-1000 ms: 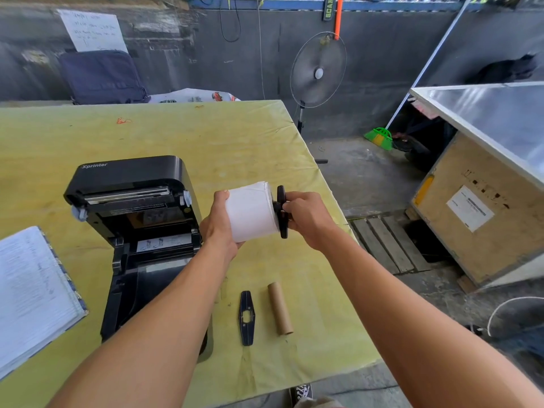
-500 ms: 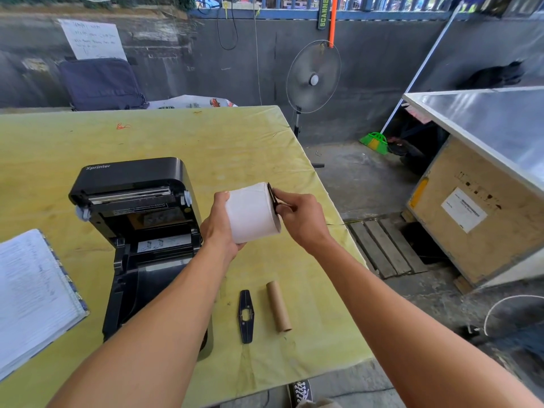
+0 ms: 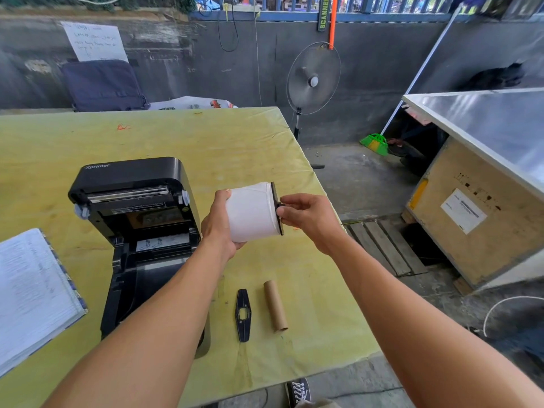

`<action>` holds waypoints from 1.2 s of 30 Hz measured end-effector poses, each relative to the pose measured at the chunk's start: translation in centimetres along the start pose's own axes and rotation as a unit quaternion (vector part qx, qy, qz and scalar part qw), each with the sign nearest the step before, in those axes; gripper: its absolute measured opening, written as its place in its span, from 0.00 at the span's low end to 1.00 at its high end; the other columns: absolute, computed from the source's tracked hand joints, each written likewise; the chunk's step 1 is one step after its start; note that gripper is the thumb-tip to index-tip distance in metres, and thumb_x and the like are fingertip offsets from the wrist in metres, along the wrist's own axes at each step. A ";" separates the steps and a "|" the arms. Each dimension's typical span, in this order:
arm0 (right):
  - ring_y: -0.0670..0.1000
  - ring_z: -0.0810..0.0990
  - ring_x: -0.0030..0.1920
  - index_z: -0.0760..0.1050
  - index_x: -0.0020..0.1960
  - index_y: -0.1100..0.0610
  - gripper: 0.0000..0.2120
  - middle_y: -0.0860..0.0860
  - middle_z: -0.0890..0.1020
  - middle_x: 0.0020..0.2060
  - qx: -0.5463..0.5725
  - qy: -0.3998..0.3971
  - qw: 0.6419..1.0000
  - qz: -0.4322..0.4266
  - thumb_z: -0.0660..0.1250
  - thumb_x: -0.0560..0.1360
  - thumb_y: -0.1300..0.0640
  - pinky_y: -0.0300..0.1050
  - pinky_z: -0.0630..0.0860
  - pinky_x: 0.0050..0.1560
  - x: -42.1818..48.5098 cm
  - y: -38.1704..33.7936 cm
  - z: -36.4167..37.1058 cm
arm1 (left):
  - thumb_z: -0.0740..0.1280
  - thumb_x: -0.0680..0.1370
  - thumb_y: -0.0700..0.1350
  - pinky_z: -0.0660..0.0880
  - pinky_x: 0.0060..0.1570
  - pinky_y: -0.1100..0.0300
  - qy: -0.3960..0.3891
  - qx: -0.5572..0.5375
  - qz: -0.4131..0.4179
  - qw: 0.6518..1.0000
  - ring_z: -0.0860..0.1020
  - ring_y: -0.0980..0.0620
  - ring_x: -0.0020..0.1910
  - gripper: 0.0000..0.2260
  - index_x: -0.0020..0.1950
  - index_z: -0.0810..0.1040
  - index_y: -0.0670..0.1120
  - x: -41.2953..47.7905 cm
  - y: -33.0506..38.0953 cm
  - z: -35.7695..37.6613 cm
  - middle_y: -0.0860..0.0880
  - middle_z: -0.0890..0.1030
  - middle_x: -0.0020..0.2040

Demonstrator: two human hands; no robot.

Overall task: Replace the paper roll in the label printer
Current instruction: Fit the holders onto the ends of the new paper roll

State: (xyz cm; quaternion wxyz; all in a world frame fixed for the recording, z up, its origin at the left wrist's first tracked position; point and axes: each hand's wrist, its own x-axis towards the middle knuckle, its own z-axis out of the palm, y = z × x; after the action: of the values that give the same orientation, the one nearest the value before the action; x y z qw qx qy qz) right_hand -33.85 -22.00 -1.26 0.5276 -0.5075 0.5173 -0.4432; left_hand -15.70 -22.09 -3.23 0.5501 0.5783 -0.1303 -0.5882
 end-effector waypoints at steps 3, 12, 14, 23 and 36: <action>0.50 0.85 0.39 0.82 0.46 0.60 0.06 0.54 0.85 0.40 0.004 0.006 1.000 0.007 0.73 0.73 0.69 0.37 0.82 0.42 -0.1 0.5 0.1 | 0.71 0.65 0.60 0.77 0.36 0.56 0.009 -0.002 0.006 1.000 0.82 0.44 0.41 0.19 0.49 0.77 0.51 -0.1 0.0 0.3 0.46 0.83 0.47; 0.47 0.79 0.34 0.79 0.50 0.66 0.11 0.51 0.80 0.34 0.084 0.080 0.986 0.116 0.72 0.76 0.57 0.44 0.81 0.52 -0.3 2.1 1.2 | 0.74 0.64 0.60 0.80 0.45 0.49 0.052 0.002 0.048 0.998 0.84 0.42 0.46 0.19 0.43 0.78 0.48 -0.5 -1.4 0.8 0.45 0.84 0.50; 0.47 0.79 0.35 0.79 0.50 0.66 0.11 0.51 0.79 0.34 0.086 0.072 0.987 0.119 0.71 0.77 0.57 0.44 0.80 0.53 -0.5 2.3 1.1 | 0.74 0.64 0.60 0.80 0.43 0.49 0.056 -0.005 0.047 0.997 0.84 0.42 0.43 0.19 0.44 0.78 0.47 -0.7 -1.8 0.8 0.45 0.84 0.48; 0.61 0.80 0.56 0.76 0.61 0.60 0.25 0.61 0.81 0.59 0.027 0.065 0.978 0.197 0.64 0.77 0.40 0.59 0.76 0.59 -1.3 1.6 1.7 | 0.74 0.61 0.62 0.82 0.48 0.45 0.097 -0.014 0.053 0.994 0.83 0.43 0.42 0.23 0.41 0.73 0.46 -1.7 -2.9 1.8 0.45 0.81 0.45; 0.55 0.83 0.48 0.69 0.61 0.58 0.39 0.55 0.80 0.53 0.150 0.117 0.964 0.183 0.76 0.60 0.36 0.49 0.84 0.38 0.5 0.8 1.1 | 0.75 0.65 0.62 0.81 0.48 0.46 -0.011 0.049 0.085 0.995 0.84 0.47 0.42 0.18 0.43 0.79 0.49 -2.7 -1.8 4.7 0.50 0.84 0.41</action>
State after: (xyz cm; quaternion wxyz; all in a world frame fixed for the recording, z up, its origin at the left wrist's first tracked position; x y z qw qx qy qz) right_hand -32.79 -22.35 -2.13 0.6058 -0.2636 0.5872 -0.4676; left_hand -21.14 -21.55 -1.79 0.5675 0.5847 -0.2138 -0.5388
